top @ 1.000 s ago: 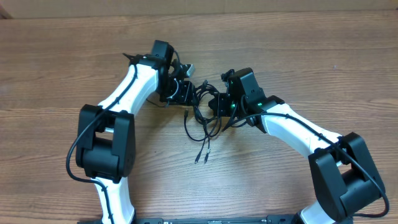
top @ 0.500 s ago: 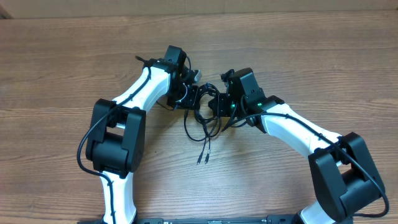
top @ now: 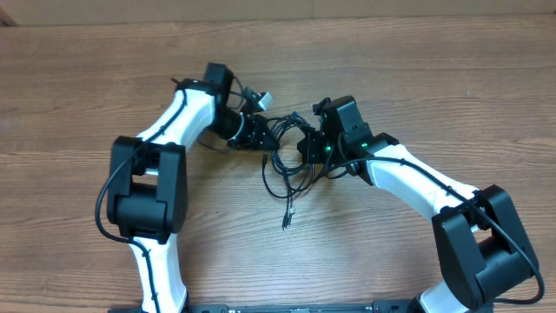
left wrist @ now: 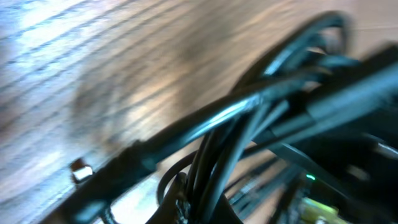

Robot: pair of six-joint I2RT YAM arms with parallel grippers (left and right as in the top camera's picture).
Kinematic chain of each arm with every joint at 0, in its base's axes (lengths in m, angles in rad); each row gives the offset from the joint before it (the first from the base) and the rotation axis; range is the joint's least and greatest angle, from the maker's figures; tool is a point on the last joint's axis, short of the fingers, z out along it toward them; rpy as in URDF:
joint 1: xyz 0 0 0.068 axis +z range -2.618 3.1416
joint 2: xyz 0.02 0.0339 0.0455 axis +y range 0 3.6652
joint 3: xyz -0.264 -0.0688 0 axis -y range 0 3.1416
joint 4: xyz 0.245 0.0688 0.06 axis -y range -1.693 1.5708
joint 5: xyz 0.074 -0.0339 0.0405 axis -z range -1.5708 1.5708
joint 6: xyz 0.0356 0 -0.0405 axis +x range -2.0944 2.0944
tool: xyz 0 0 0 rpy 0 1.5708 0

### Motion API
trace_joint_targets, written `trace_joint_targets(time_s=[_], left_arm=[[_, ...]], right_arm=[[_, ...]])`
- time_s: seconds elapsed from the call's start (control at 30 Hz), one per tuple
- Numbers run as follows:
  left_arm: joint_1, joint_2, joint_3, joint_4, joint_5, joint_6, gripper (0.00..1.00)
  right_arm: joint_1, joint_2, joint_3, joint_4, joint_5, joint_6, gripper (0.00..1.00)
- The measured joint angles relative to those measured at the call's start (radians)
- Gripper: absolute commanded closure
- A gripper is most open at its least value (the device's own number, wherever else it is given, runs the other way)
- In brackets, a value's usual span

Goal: Untangle cables

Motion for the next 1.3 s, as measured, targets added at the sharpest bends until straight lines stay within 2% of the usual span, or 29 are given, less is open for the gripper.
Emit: trace_joint_targets(time_s=[0.2,0.37,0.43,0.53,0.63,0.83,1.0,1.13,1.3], left_arm=[[0.075,0.000,0.000,-0.081,0.193,0.140,0.96],[0.089,0.000,0.000,-0.095,0.234,0.168,0.96],[0.089,0.001,0.000,-0.104,0.245,0.177,0.86],[0.095,0.001,0.000,-0.146,0.286,0.229,0.86],[0.117,0.001,0.000,-0.138,0.303,0.261,0.76],[0.127,0.001,0.001,-0.103,0.250,0.227,0.64],[0.096,0.001,0.001,-0.051,0.199,0.174,0.64],[0.003,0.001,0.001,0.046,-0.010,0.003,0.69],[-0.114,0.001,0.001,0.109,-0.257,-0.162,0.68]], right_arm=[[0.010,0.000,0.008,-0.022,0.051,-0.011,0.96],[0.010,0.000,0.014,-0.023,0.058,-0.014,0.96],[0.011,0.000,0.014,-0.024,0.060,-0.014,0.96],[0.009,0.000,0.014,-0.040,0.083,-0.018,0.96],[0.006,0.000,0.012,-0.050,0.120,-0.022,0.96],[0.006,0.000,0.012,-0.050,0.128,-0.025,0.96],[0.006,0.000,0.012,-0.045,0.128,-0.025,0.96],[0.006,0.000,0.012,-0.044,0.127,-0.025,0.96],[0.006,0.000,0.012,-0.043,0.128,-0.025,0.96]])
